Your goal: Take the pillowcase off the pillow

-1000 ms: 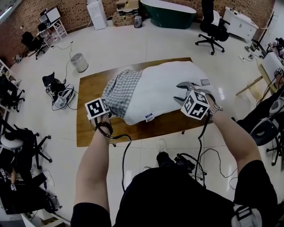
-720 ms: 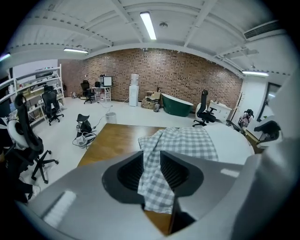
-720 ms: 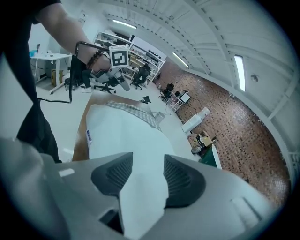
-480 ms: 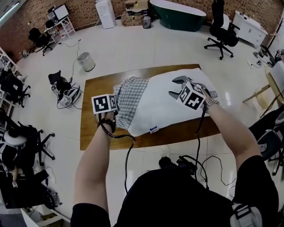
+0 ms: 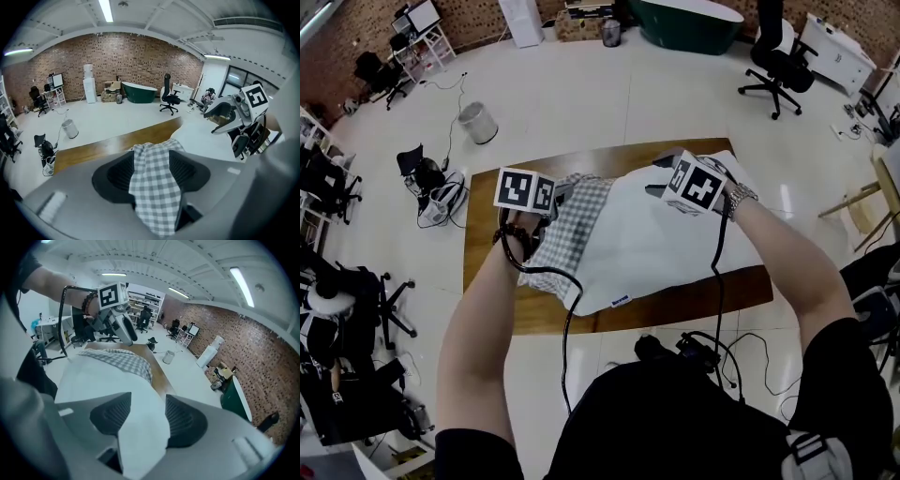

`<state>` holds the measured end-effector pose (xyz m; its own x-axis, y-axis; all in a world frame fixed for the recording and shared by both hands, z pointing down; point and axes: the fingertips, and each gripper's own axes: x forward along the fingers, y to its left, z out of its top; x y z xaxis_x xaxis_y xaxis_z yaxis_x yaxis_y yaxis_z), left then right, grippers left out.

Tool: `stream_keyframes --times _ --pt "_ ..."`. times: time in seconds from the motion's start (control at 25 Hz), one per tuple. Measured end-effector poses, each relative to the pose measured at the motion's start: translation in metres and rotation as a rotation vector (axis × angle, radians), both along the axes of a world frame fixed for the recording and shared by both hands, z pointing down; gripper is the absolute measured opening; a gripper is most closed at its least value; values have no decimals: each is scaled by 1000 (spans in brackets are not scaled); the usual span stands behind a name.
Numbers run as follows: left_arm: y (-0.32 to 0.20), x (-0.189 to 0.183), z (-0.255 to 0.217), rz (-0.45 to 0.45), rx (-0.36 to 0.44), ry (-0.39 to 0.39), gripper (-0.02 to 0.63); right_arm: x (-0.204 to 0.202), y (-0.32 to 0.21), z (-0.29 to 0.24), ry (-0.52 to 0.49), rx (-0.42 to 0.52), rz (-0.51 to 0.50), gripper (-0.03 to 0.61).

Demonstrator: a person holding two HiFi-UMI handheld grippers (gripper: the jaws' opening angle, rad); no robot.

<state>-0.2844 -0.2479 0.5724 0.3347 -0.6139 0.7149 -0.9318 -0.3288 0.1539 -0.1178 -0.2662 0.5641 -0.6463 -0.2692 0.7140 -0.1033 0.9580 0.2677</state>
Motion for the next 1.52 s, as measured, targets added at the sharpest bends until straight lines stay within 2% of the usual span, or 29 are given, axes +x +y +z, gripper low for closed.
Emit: stream_keyframes --times 0.28,0.44,0.56,0.72,0.8,0.84,0.88,0.92,1.0,1.16,1.52 --pt "-67 13 19 37 -164 80 299 -30 -44 9 41 -174 -84 279" --pt "-103 20 41 37 -276 101 314 -41 -65 23 93 -284 -137 296" --pt "-122 23 63 42 -359 88 314 -48 -79 38 129 -338 -161 299" --pt "-143 10 94 50 -449 24 314 -59 -89 57 178 -381 -188 298" --pt "-151 3 109 52 -505 5 313 -63 -93 60 181 -406 -195 272" --pt "-154 -1 116 51 -534 -4 301 -66 -95 60 179 -416 -202 230" --pt "-157 -5 120 46 -557 -13 259 -67 -98 58 178 -414 -209 172" --pt "-161 -8 122 38 -567 -25 203 -67 -100 56 179 -403 -214 127" --pt "-168 -15 123 21 -557 -59 22 -64 -101 53 183 -366 -219 44" --pt "-178 -35 115 -29 -513 -97 9 -51 -100 38 160 -290 -214 20" --pt "-191 -96 90 -141 -434 -159 9 -20 -108 -7 140 -206 -206 20"
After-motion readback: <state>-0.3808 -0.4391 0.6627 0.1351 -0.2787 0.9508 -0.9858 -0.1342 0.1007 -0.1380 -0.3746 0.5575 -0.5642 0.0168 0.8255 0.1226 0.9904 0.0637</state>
